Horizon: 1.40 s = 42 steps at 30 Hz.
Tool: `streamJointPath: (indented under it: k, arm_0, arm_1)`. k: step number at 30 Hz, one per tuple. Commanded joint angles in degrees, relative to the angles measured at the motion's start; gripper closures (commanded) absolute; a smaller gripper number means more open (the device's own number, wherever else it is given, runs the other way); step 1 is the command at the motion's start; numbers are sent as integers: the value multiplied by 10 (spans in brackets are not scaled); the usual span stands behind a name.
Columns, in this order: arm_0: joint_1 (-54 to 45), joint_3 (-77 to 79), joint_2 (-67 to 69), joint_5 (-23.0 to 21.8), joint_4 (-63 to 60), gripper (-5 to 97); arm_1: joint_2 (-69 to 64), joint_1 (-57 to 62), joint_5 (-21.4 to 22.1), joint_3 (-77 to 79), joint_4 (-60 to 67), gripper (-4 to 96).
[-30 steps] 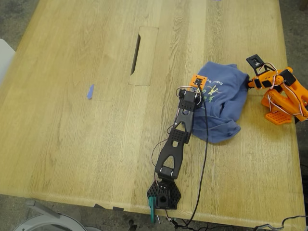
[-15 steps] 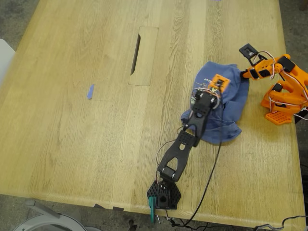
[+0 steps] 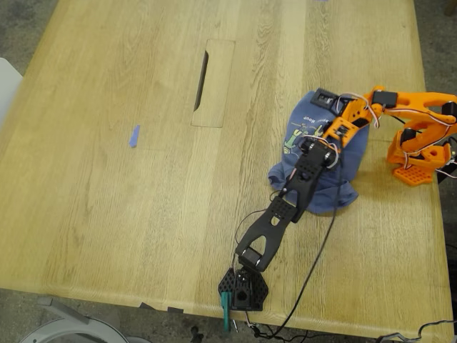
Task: Fold a T-shirt
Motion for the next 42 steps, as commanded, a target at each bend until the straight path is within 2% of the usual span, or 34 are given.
streamJointPath:
  k: [1, 11, 25, 27, 30, 42]
  arm_0:
    - [-26, -25, 38, 2, 8, 918]
    - [-64, -27, -88, 3, -15, 918]
    - [-145, -24, -84, 9, 32, 918]
    - [-148, 15, -43, 7, 33, 918]
    - [-149, 161, 69, 4, 33, 918]
    - [-142, 551, 420, -11, 32, 918]
  arm_1:
    - [4, -2, 4, 34, -49, 914]
    - [68, 7, 12, 163, -95, 914]
    - [419, 146, 5, 332, 120, 914]
    - [446, 163, 4, 329, 157, 914]
    - [454, 185, 1, 300, 197, 914]
    - [386, 295, -21, 98, 370, 914]
